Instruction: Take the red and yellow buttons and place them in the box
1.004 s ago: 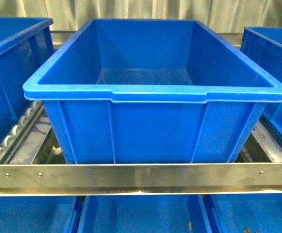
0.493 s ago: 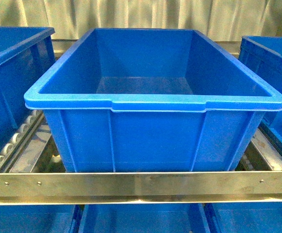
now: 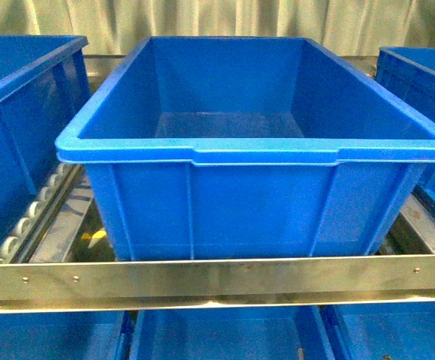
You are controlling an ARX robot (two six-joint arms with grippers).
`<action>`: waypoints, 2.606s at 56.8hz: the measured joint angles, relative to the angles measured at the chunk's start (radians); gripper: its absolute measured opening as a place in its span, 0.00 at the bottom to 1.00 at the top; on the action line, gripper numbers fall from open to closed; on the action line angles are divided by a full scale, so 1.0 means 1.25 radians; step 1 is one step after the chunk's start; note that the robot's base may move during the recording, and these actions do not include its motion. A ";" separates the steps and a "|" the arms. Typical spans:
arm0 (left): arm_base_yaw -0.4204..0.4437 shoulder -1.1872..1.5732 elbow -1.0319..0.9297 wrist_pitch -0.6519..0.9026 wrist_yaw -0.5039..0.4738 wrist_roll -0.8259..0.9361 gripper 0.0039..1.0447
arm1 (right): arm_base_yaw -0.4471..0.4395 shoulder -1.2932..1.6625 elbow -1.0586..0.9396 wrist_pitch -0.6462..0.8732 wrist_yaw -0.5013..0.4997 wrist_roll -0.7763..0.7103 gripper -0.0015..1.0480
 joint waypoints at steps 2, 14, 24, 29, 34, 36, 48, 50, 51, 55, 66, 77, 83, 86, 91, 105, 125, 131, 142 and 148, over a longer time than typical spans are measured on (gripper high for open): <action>0.000 0.000 0.000 0.000 0.000 0.000 0.93 | 0.000 0.000 0.000 0.000 -0.001 0.000 0.94; 0.000 0.000 0.000 0.000 -0.002 0.000 0.93 | 0.000 0.000 0.000 0.000 0.000 0.000 0.94; 0.000 0.000 0.000 0.000 -0.003 0.000 0.93 | 0.000 -0.002 0.000 0.000 -0.003 0.000 0.94; 0.000 0.000 0.000 -0.001 -0.008 0.000 0.93 | -0.001 -0.001 -0.001 0.000 -0.012 0.000 0.94; 0.000 0.000 0.000 -0.001 -0.007 0.000 0.93 | -0.002 -0.002 -0.001 0.000 -0.012 0.000 0.94; 0.000 0.000 0.000 -0.001 -0.006 0.000 0.93 | -0.002 -0.002 -0.001 0.000 -0.009 0.000 0.94; 0.000 0.000 0.000 -0.001 -0.004 0.000 0.93 | -0.002 -0.002 -0.001 0.000 -0.006 0.000 0.94; 0.000 0.000 0.000 -0.001 -0.004 0.000 0.93 | -0.002 -0.002 -0.001 0.000 -0.006 0.000 0.94; 0.000 0.000 0.000 -0.001 -0.004 0.000 0.93 | -0.002 -0.002 -0.001 0.000 -0.006 0.000 0.94; 0.000 0.000 0.000 -0.001 -0.004 0.000 0.93 | -0.002 -0.002 -0.001 0.000 -0.005 0.000 0.94; 0.012 0.314 0.164 0.056 -0.222 0.051 0.93 | -0.002 -0.002 -0.001 0.000 -0.005 0.000 0.94; 0.031 0.650 0.499 0.127 -0.285 0.081 0.93 | -0.002 -0.002 -0.001 0.000 -0.005 0.000 0.94; -0.004 0.796 0.648 0.100 -0.320 0.096 0.93 | -0.002 -0.002 -0.001 0.000 -0.005 0.000 0.94; -0.027 0.865 0.708 0.079 -0.349 0.106 0.93 | -0.002 -0.002 -0.001 0.000 -0.005 0.000 0.94; -0.070 0.963 0.802 0.006 -0.383 0.105 0.93 | -0.002 -0.002 -0.001 0.000 -0.005 0.000 0.94; -0.132 1.288 1.130 -0.121 -0.533 0.078 0.93 | -0.002 -0.002 -0.001 0.000 -0.005 0.000 0.94; -0.107 1.481 1.275 -0.168 -0.526 0.057 0.93 | -0.002 -0.002 -0.001 0.000 -0.005 0.000 0.94; -0.103 1.538 1.320 -0.171 -0.521 0.054 0.93 | -0.002 -0.002 -0.001 0.000 -0.005 0.000 0.94; -0.085 1.643 1.415 -0.213 -0.500 0.031 0.93 | -0.002 -0.002 -0.001 0.000 -0.005 0.000 0.94; -0.077 1.678 1.452 -0.229 -0.493 0.019 0.93 | -0.002 -0.002 -0.001 0.000 -0.005 0.000 0.94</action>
